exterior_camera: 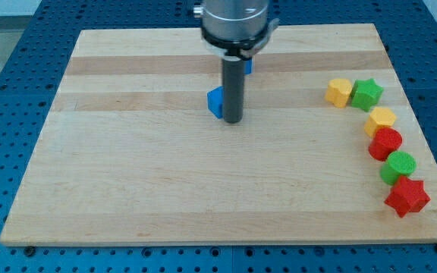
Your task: Push the yellow hexagon to the left of the red circle
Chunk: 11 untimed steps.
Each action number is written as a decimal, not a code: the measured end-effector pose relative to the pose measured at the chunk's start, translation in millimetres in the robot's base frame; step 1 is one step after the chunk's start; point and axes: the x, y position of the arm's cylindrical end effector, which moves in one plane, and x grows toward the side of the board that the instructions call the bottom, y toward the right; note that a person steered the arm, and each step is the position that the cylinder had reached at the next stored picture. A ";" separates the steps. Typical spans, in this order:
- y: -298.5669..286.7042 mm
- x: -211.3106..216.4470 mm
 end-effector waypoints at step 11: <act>268.8 18.5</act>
